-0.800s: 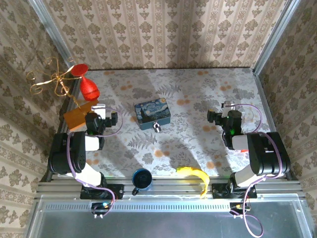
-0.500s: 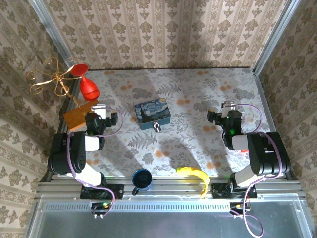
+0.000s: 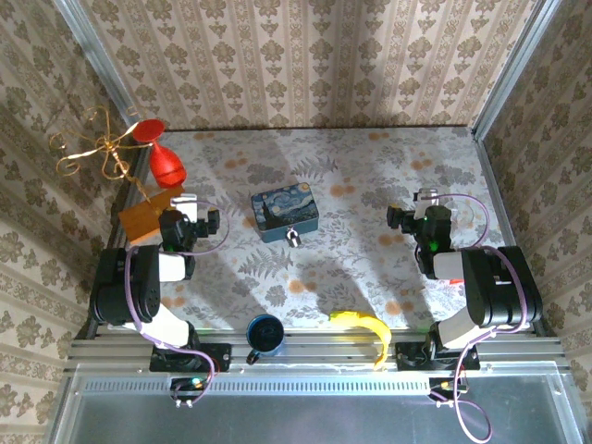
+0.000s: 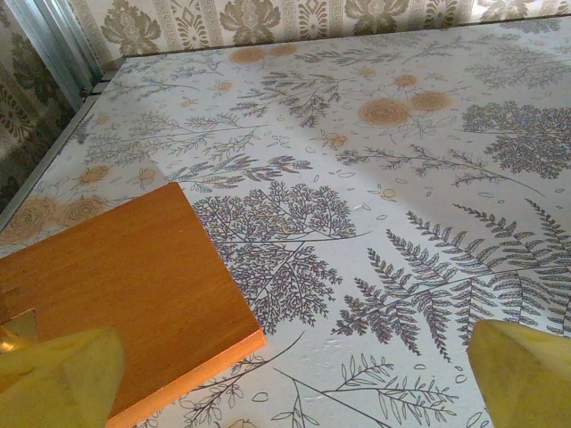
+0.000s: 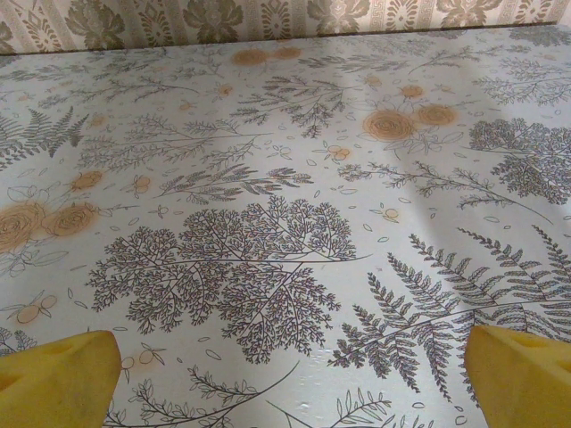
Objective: Unlock the padlock with the key
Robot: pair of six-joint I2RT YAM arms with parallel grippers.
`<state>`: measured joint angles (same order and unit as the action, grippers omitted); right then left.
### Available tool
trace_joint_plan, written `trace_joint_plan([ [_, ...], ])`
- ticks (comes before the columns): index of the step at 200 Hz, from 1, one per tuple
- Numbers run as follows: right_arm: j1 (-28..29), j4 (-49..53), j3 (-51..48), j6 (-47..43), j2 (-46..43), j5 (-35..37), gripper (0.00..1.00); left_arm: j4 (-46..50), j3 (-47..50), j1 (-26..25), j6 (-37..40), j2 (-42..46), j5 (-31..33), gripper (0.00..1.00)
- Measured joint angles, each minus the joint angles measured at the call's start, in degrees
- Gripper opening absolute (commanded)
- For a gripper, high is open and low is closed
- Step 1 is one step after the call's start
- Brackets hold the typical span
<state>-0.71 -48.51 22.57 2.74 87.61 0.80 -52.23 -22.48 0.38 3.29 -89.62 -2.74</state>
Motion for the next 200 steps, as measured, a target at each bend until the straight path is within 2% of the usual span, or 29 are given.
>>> trace_joint_plan([
  [111, 0.00, 0.02, 0.00, 0.00, 0.00, 0.00, 1.00, 0.00, 0.00, 0.09, -0.02, 0.02, -0.09, 1.00],
  [133, 0.00, 2.32, 0.24, 0.00, -0.79, 0.02, 1.00, 1.20, 0.31, 0.50, -0.09, 2.25, -0.37, 1.00],
  [172, 0.35, 10.62, 2.05, 0.22, -9.86, 1.31, 1.00, 3.78, 0.37, 0.68, -0.07, 8.98, -0.24, 1.00],
  [200, 2.01, 19.74, 4.59, 2.75, -18.43, 6.03, 1.00, 6.16, 1.01, -0.61, -0.02, 13.92, 1.20, 1.00],
])
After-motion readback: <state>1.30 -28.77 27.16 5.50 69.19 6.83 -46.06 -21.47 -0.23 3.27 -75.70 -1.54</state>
